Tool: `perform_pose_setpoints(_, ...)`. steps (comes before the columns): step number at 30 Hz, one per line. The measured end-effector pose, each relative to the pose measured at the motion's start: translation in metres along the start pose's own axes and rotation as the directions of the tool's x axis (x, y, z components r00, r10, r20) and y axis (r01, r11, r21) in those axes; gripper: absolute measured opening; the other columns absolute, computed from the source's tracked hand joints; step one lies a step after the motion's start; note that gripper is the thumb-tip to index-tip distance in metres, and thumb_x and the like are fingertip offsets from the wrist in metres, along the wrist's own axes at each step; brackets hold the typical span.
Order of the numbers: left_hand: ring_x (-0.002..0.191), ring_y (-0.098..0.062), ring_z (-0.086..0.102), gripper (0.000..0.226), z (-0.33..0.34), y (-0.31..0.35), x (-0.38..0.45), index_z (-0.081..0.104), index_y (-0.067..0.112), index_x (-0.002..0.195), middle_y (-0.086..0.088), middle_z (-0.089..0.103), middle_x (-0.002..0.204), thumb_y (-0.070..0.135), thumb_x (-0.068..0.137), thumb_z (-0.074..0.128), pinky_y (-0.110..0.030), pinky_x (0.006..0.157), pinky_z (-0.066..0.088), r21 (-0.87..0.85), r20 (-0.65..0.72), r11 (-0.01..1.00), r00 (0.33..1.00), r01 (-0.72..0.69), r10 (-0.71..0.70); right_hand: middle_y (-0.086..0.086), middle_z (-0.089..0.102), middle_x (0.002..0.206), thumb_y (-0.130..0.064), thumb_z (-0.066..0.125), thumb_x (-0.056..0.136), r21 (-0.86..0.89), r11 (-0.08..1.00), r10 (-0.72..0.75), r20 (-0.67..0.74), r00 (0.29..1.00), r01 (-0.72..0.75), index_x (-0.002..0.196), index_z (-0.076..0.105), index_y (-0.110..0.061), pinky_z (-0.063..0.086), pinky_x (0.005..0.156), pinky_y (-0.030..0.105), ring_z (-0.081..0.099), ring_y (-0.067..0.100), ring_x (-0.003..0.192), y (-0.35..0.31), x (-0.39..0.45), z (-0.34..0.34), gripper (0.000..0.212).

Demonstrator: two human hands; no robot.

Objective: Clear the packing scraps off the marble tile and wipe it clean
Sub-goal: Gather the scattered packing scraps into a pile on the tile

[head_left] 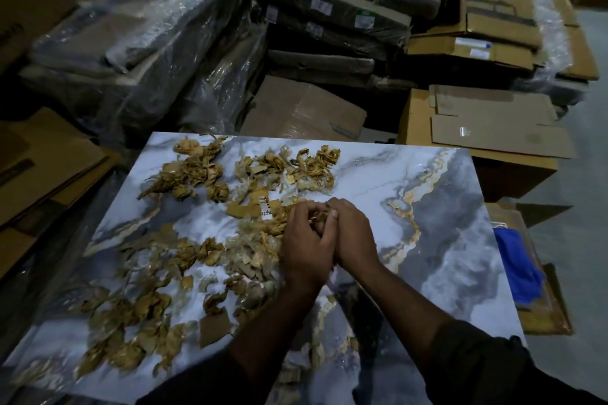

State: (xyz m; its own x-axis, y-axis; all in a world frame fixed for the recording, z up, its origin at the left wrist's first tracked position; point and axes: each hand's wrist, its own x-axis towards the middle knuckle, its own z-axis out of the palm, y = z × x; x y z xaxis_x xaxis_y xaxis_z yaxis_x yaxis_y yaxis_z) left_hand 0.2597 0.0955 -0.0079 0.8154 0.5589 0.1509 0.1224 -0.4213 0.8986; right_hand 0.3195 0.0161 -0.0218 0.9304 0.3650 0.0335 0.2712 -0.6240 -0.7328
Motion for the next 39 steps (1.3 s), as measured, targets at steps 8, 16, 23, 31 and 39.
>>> perform_pose_setpoints(8, 0.102, -0.005, 0.056, 0.031, -0.069, -0.034, 0.038, 0.053, 0.028, 0.128, 0.011, 0.055, 0.119, 0.028, 0.097, 0.058, -0.030, 0.083, 0.052, 0.188, 0.042, 0.981, 0.998, -0.048, 0.041, -0.009, 0.044, 0.101, -0.044, 0.047, 0.088, -0.016, 0.995, -0.103, -0.033, 0.994, 0.102, 0.100, 0.054, -0.033, 0.042, 0.061, 0.031, 0.049, 0.012, 0.083, -0.042, -0.002, 0.057, 0.018)
perform_pose_setpoints(16, 0.117, -0.022, 0.048, 0.032, -0.083, -0.084, 0.041, 0.065, 0.015, 0.127, -0.004, 0.064, 0.120, 0.024, 0.107, 0.041, -0.039, 0.104, 0.039, 0.475, 0.313, 0.862, 0.949, -0.178, 0.024, -0.003, 0.054, 0.133, -0.044, 0.053, 0.089, -0.216, 0.975, -0.065, -0.051, 0.997, 0.052, 0.132, 0.057, -0.029, 0.034, 0.111, 0.037, 0.042, 0.017, 0.128, -0.025, -0.014, 0.101, 0.045)
perform_pose_setpoints(23, 0.122, -0.021, 0.047, 0.040, -0.082, -0.096, 0.040, 0.055, 0.018, 0.139, -0.002, 0.058, 0.132, 0.027, 0.110, 0.029, -0.039, 0.108, 0.035, 0.530, 0.416, 0.812, 0.910, -0.244, 0.002, 0.008, 0.042, 0.148, -0.044, 0.051, 0.090, -0.288, 0.956, -0.059, 0.008, 0.998, 0.059, 0.144, 0.046, -0.020, 0.033, 0.116, 0.044, 0.036, 0.026, 0.139, -0.020, -0.018, 0.107, 0.059)
perform_pose_setpoints(31, 0.124, -0.017, 0.043, 0.036, -0.106, -0.092, 0.044, 0.055, 0.022, 0.140, -0.001, 0.054, 0.129, 0.033, 0.106, 0.045, -0.037, 0.102, 0.042, 0.256, 0.305, 0.957, 0.951, -0.135, 0.053, -0.001, 0.044, 0.146, -0.058, 0.060, 0.085, -0.264, 0.959, -0.137, -0.103, 0.985, 0.105, 0.142, 0.047, -0.034, 0.035, 0.110, 0.044, 0.042, 0.020, 0.134, -0.029, -0.027, 0.079, 0.063)
perform_pose_setpoints(39, 0.119, -0.015, 0.044, 0.031, -0.127, -0.090, 0.016, 0.054, 0.019, 0.133, -0.001, 0.049, 0.128, 0.030, 0.103, 0.053, -0.032, 0.096, 0.042, 0.197, 0.187, 0.956, 0.965, -0.218, 0.182, 0.001, 0.044, 0.131, -0.040, 0.046, 0.095, 0.050, 0.991, 0.131, -0.225, 0.966, -0.123, 0.136, 0.051, -0.025, 0.033, 0.110, 0.048, 0.038, 0.020, 0.129, -0.050, -0.040, 0.067, 0.044)
